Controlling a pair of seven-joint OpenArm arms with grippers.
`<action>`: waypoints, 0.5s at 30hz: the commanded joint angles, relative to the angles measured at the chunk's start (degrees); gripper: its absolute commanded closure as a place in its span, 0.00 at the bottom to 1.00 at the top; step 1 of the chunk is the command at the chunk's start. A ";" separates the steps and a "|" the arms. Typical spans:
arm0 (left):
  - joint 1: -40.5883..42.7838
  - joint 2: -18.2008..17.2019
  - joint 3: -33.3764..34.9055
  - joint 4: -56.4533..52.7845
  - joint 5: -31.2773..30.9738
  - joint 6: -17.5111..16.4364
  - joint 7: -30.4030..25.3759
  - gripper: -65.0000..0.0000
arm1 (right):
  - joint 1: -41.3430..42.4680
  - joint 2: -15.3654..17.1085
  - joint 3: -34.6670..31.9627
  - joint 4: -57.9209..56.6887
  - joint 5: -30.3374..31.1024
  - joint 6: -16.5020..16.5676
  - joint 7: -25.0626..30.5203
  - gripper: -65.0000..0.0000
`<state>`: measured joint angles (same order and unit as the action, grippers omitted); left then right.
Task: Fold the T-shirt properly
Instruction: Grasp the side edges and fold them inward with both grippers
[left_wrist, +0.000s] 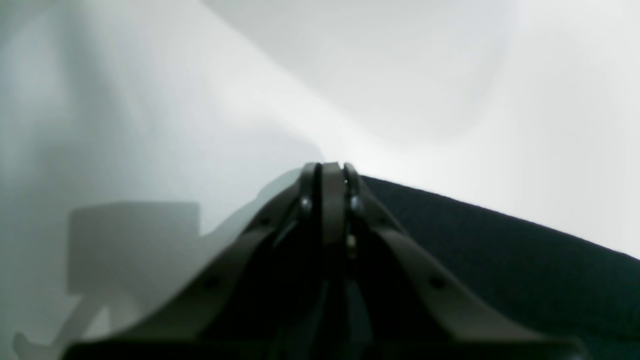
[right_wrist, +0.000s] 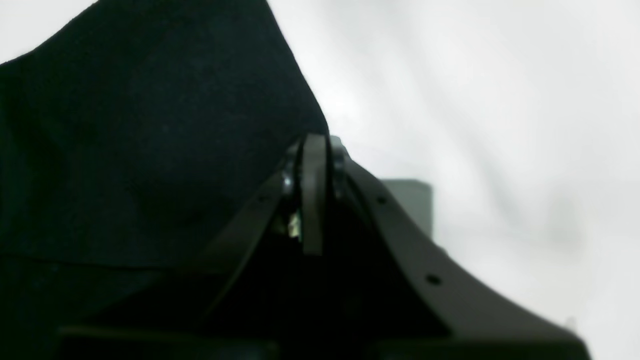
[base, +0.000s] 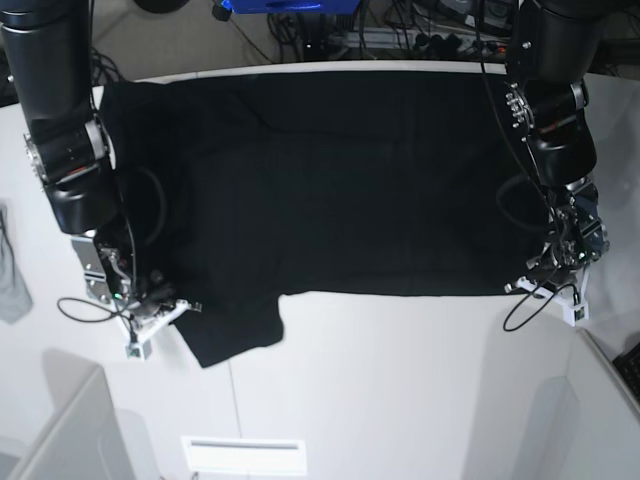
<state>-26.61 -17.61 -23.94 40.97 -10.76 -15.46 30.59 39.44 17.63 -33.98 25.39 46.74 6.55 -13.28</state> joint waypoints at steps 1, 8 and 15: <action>-0.25 -0.02 0.16 -0.22 0.79 -0.32 3.48 1.00 | 1.22 0.53 0.26 0.42 -0.02 0.00 -1.01 1.00; 2.65 -0.11 0.16 10.50 0.26 -0.40 5.50 1.00 | 0.43 0.97 0.26 3.49 -0.02 0.00 -1.10 1.00; 5.38 0.07 0.08 20.08 0.17 -0.40 8.75 1.00 | -4.14 5.27 0.35 17.56 0.34 -7.12 -1.01 1.00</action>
<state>-20.36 -16.69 -23.79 60.12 -10.55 -15.49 40.05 32.95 22.22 -34.00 42.22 46.96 -0.30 -15.68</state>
